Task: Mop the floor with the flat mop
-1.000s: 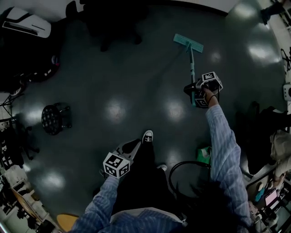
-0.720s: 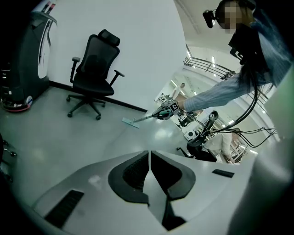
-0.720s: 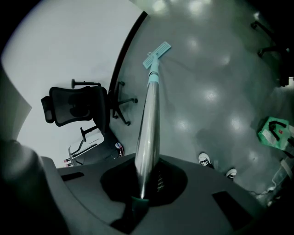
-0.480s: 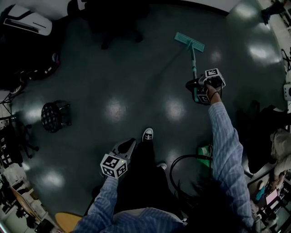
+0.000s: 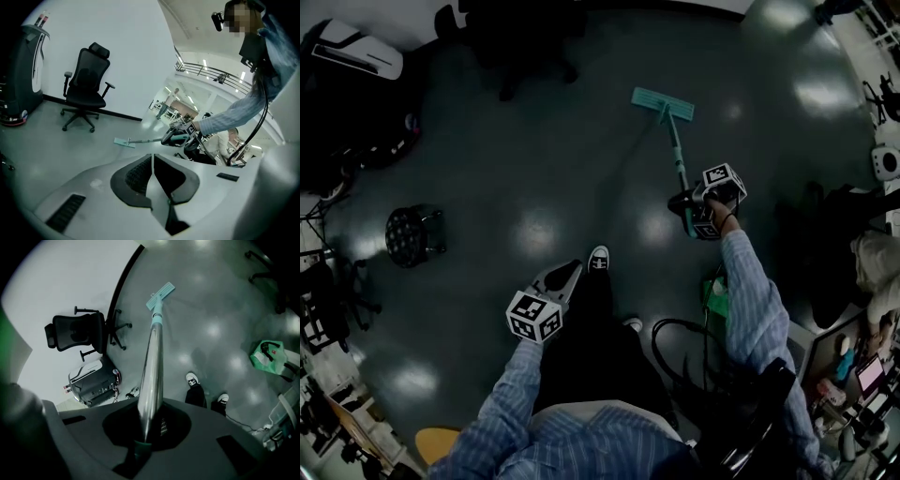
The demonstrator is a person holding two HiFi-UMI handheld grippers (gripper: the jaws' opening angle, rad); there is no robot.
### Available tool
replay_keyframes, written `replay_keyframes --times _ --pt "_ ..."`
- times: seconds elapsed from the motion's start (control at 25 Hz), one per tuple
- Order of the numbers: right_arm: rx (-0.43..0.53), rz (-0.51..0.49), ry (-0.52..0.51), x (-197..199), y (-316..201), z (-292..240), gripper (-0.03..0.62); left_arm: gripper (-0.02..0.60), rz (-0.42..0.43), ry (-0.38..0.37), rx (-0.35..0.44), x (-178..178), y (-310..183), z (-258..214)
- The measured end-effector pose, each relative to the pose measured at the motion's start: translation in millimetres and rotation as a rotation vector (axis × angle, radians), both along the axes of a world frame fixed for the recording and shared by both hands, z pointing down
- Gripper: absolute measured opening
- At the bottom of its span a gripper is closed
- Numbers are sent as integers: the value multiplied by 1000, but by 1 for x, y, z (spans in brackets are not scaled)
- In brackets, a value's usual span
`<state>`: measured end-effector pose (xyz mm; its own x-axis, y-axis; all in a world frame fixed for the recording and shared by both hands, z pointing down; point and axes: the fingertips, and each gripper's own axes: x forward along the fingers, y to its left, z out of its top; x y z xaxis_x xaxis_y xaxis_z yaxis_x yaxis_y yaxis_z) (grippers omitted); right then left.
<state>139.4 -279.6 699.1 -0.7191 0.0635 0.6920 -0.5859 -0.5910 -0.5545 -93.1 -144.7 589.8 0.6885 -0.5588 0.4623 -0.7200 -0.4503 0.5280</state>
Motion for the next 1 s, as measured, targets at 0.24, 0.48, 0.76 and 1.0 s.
replay_keyframes --times 0.24,0.48,0.76,1.0 --pt "-28 -32 -7 4 119 -14 18 18 54 -12 52 20 54 -30" --pt "-46 -36 -43 7 226 -22 18 18 55 -10 93 34 114 -57" --pt "-61 -57 -65 9 372 -24 18 18 33 -1 141 50 190 -69" --pt "-73 -89 -77 16 486 -37 18 18 84 15 184 77 251 -88"
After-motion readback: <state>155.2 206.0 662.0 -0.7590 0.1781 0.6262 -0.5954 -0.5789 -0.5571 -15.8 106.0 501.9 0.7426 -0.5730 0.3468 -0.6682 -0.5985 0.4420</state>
